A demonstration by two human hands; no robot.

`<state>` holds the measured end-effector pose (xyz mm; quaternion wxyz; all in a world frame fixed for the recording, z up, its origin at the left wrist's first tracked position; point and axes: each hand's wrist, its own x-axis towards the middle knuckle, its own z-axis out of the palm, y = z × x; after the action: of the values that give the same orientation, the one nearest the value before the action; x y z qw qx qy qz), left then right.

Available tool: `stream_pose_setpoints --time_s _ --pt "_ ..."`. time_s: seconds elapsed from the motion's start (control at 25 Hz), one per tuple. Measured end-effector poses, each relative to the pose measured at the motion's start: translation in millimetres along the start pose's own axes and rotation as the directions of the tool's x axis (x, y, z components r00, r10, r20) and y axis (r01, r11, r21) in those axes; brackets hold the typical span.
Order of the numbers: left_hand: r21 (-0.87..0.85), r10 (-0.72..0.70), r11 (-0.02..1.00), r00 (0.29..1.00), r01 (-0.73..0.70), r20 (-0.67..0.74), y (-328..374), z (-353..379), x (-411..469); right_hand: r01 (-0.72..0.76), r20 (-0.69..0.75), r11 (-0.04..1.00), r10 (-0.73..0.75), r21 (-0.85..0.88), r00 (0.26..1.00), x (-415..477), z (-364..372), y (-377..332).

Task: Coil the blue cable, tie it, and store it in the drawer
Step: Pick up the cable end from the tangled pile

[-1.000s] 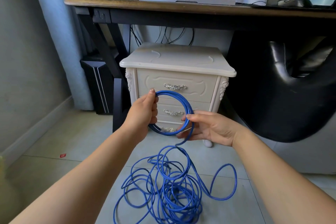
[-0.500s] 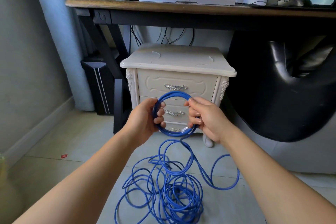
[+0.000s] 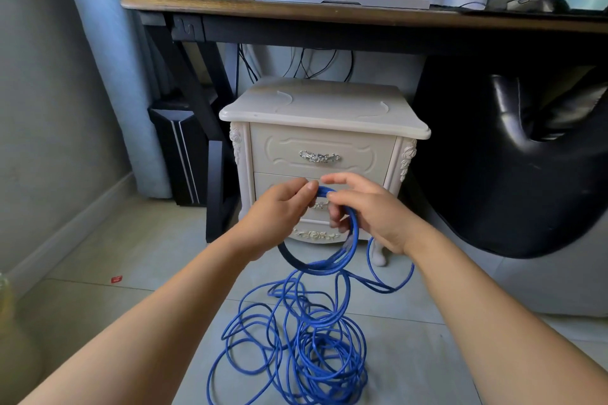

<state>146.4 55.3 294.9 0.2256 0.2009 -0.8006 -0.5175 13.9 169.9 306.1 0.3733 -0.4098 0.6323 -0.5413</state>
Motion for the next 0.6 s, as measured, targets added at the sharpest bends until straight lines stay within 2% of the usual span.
stream_pose_setpoints --time_s 0.12,0.2,0.36,0.48,0.6 --pt "-0.269 -0.063 0.962 0.995 0.040 -0.076 -1.3 -5.1 3.1 -0.130 0.085 0.991 0.131 -0.023 0.988 -4.3 -8.1 12.2" --pt "-0.359 -0.096 0.932 0.990 0.053 -0.104 -3.7 -7.3 4.4 -0.192 0.111 0.981 0.190 0.005 0.976 -6.1 -8.5 20.5" --pt "-0.494 -0.181 0.866 0.969 0.075 -0.170 -4.5 -7.9 8.5 -0.094 0.033 0.955 0.088 0.280 0.996 -4.1 -13.5 15.2" --pt "-0.528 -0.225 0.846 0.948 0.077 -0.223 -4.4 -3.6 8.7 -0.051 0.022 0.945 0.047 0.324 0.999 -1.4 -10.0 15.5" --pt "-0.544 -0.255 0.835 0.937 0.088 -0.239 -6.8 3.1 6.7 -0.064 0.039 0.887 0.052 0.457 0.998 -0.1 1.7 14.3"
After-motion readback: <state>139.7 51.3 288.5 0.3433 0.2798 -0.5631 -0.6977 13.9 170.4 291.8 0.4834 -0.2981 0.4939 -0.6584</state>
